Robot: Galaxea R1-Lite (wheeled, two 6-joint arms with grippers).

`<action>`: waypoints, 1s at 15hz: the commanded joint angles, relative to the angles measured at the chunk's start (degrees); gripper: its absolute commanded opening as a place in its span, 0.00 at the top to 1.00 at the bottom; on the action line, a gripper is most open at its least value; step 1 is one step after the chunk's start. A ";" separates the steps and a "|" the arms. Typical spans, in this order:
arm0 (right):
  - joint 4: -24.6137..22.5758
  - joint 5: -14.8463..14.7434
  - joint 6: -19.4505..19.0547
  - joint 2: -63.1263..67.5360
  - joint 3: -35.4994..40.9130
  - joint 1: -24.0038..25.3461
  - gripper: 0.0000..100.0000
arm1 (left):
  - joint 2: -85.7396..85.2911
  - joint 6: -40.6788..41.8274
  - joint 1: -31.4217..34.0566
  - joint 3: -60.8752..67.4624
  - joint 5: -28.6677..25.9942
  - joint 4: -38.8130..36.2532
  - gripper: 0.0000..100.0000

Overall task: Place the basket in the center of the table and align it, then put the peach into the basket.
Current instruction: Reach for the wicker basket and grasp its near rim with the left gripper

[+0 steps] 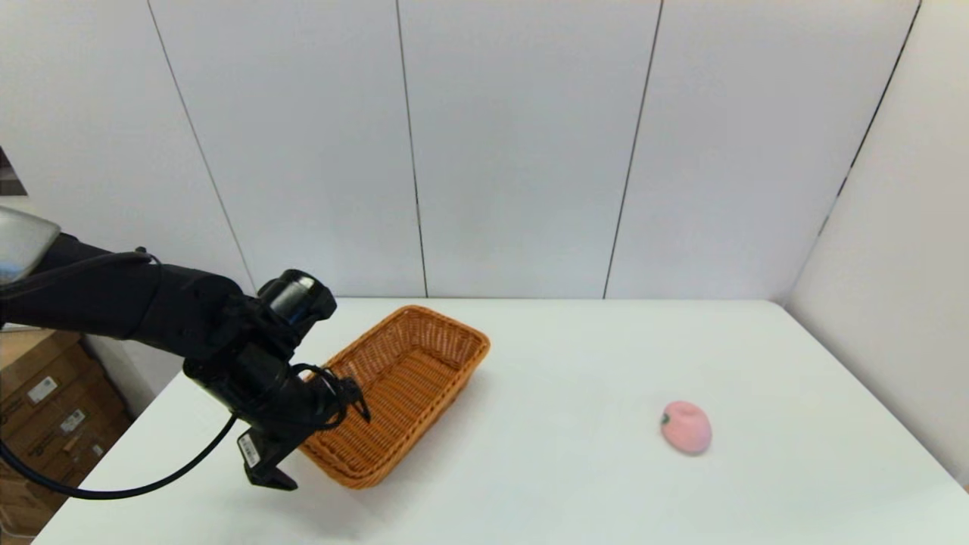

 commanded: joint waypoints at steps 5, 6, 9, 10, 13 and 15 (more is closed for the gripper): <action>-0.26 0.00 0.00 0.07 0.09 0.01 0.00 | 8.34 -0.13 0.59 1.88 3.37 -10.91 0.00; -0.26 0.00 0.00 0.07 0.09 0.01 0.00 | 9.31 -0.04 0.85 1.97 3.54 -11.96 0.00; -0.26 0.00 0.00 0.07 0.09 0.01 0.00 | 10.36 0.04 1.20 2.85 5.47 -14.86 0.00; -0.35 0.00 0.00 0.07 0.09 0.01 0.00 | 10.62 0.04 1.20 3.02 6.44 -15.21 0.00; -0.35 0.00 0.18 0.07 0.09 0.01 0.00 | 10.71 -0.13 1.29 3.20 6.88 -15.48 0.00; -0.44 0.00 0.18 0.07 0.09 0.01 0.00 | 10.80 -0.31 1.38 2.93 7.06 -15.48 1.00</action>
